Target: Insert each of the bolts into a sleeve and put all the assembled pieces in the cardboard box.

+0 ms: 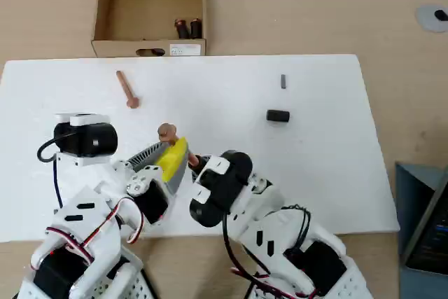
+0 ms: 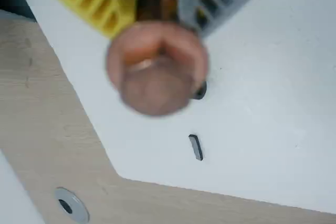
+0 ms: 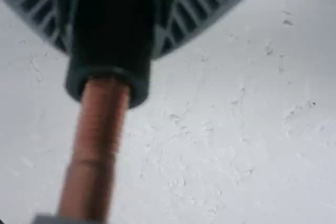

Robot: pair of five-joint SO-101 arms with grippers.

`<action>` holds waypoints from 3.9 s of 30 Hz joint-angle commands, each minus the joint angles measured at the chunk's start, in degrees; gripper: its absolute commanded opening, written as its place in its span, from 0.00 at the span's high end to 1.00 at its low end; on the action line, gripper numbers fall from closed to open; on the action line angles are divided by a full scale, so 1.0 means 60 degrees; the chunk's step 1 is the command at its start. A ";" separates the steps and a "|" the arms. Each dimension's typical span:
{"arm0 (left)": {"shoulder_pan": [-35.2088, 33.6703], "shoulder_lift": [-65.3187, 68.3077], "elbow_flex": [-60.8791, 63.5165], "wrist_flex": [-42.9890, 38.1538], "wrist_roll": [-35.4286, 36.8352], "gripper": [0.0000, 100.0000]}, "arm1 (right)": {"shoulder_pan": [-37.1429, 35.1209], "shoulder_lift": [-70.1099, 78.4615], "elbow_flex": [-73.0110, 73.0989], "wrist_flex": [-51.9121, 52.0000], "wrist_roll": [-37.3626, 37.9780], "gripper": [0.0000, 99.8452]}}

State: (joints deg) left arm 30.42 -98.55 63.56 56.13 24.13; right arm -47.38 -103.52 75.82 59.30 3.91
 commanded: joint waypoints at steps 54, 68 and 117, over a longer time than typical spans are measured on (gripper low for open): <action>-0.5978 -0.0007 0.0425 0.0322 -0.4747 1.00 | 0.3421 -0.1018 -0.0637 -0.0190 -0.0029 0.99; -0.7282 -0.0007 0.3590 0.0264 -0.4293 1.00 | 0.4300 0.1267 -0.3055 0.1026 -0.0029 0.99; -0.7355 -0.0007 0.4923 0.0234 -0.4278 0.99 | 0.4271 2.1971 -2.1297 0.0103 -0.0073 0.99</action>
State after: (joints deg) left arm -13.01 -98.20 93.45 57.80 -1.98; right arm -21.45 23.60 -41.71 63.87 1.36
